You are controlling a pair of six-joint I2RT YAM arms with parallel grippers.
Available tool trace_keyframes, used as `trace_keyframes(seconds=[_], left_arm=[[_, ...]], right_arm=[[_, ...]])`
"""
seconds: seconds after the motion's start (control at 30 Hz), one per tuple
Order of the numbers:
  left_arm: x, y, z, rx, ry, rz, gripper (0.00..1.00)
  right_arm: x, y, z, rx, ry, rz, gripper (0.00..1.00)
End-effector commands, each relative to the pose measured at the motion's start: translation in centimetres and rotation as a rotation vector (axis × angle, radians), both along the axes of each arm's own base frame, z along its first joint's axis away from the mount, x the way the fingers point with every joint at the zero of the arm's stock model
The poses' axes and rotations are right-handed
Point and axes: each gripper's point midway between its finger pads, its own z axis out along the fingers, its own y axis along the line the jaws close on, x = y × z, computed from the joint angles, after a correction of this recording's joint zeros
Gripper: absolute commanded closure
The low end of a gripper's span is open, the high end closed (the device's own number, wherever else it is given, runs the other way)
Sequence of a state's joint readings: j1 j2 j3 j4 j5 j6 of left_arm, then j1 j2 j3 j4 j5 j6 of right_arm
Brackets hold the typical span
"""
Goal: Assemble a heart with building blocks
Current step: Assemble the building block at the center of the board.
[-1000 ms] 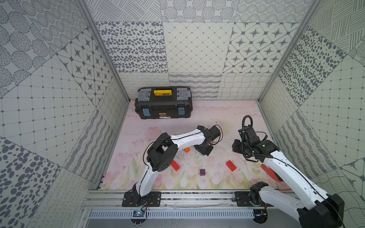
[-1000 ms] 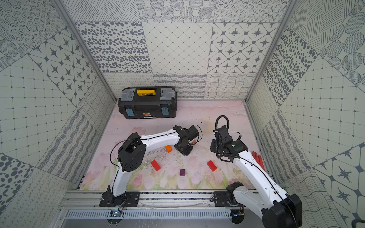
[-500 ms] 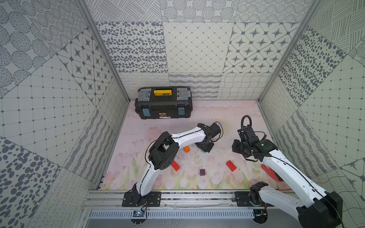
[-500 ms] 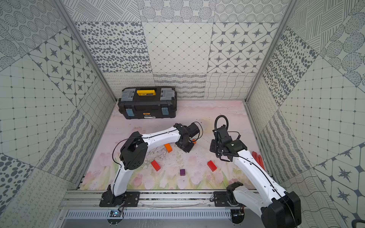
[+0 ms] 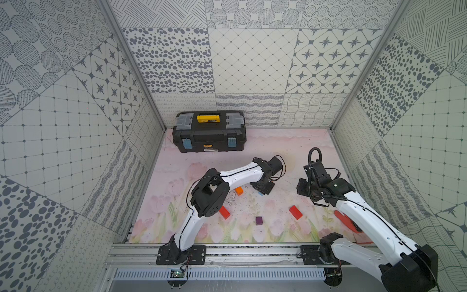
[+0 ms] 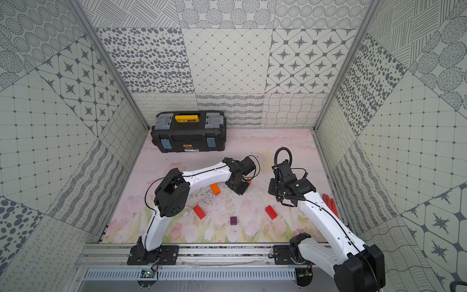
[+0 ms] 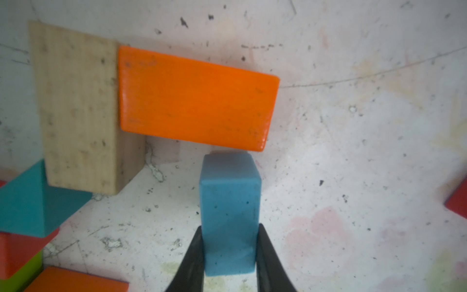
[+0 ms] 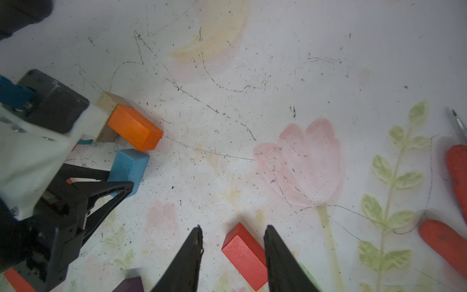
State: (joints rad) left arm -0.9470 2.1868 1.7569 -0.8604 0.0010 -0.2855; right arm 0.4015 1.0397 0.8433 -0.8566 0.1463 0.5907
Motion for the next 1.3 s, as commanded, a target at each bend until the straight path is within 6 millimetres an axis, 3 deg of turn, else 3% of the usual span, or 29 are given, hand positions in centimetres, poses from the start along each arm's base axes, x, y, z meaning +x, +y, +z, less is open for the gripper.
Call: trace_keyframes(seconds=[0.0, 0.17, 0.5, 0.63, 1.27], left_arm=[[0.4, -0.6, 0.2, -0.022, 0.002, -0.010, 0.96], [0.6, -0.7, 0.3, -0.025, -0.003, -0.008, 0.95], [0.8, -0.4, 0.4, -0.012, -0.014, 0.000, 0.67], [0.9, -0.3, 0.8, -0.014, -0.026, 0.004, 0.62], [0.9, 0.0, 0.7, -0.006, -0.034, 0.006, 0.60]], right_arm=[[0.8, 0.3, 0.6, 0.011, -0.030, 0.000, 0.57], [0.7, 0.2, 0.6, 0.008, -0.031, 0.001, 0.57], [0.7, 0.1, 0.8, 0.010, -0.034, -0.001, 0.56], [0.7, 0.2, 0.9, 0.013, -0.034, 0.004, 0.55], [0.6, 0.2, 1.1, 0.014, -0.039, 0.006, 0.52]])
